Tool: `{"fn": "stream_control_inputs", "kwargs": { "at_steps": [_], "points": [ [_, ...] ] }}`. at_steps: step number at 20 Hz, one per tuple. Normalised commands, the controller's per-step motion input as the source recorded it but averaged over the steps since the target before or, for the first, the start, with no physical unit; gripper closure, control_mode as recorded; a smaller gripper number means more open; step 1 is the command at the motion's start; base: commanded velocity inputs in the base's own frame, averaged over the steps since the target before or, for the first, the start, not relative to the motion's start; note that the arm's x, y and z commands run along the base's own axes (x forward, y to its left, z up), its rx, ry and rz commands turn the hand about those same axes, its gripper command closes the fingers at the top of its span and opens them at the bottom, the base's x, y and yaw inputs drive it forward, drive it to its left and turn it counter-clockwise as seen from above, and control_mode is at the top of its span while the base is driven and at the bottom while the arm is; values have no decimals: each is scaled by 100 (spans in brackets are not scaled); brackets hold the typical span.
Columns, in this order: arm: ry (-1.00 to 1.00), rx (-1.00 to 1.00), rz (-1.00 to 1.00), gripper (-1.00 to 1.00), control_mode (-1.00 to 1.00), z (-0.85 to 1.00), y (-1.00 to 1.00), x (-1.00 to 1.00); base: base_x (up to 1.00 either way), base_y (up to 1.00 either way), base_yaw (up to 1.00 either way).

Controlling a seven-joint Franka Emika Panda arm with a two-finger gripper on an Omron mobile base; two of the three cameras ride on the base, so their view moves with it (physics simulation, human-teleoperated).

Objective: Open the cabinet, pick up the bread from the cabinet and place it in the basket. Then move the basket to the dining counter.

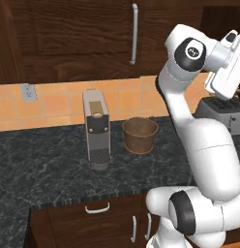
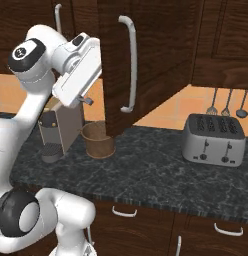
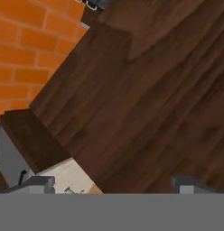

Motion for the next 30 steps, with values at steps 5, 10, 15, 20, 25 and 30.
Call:
{"fn": "stream_control_inputs", "kwargs": {
  "at_steps": [5,10,15,20,25,30],
  "points": [
    [8,13,3,-100,-100,-2,-100,49,0,0,0],
    [7,5,3,-100,-100,0,-81,42,0,0,0],
    [0,1,5,-100,-100,-14,-78,40,0,0,0],
    [2,-4,-6,-100,-100,-13,74,3,0,0,0],
    [-8,-12,-7,-100,-100,-26,100,49,0,0,0],
    [-22,7,-6,-100,-100,-78,100,42,0,0,0]
  ]
}}
